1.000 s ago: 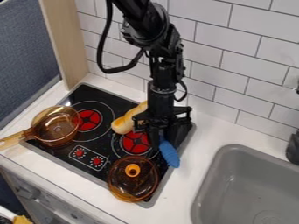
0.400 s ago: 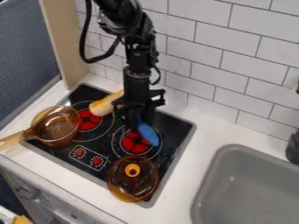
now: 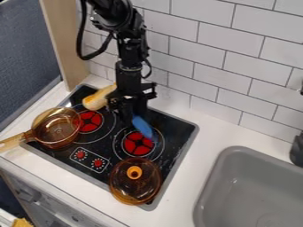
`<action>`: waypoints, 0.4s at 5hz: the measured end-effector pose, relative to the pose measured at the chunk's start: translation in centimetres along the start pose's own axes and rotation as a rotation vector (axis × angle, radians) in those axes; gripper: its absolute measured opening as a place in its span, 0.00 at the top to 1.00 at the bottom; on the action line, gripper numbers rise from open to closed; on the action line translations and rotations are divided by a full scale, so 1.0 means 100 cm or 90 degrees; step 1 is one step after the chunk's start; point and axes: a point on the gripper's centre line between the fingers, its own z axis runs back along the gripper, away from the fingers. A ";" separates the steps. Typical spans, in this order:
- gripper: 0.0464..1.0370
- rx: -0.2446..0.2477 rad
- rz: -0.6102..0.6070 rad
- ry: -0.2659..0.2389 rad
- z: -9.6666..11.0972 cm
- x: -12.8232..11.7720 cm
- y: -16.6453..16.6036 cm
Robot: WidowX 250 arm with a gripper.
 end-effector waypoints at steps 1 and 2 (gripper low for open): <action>0.68 -0.002 0.020 -0.004 0.001 0.012 0.003; 0.68 -0.004 0.025 -0.008 0.000 0.014 0.003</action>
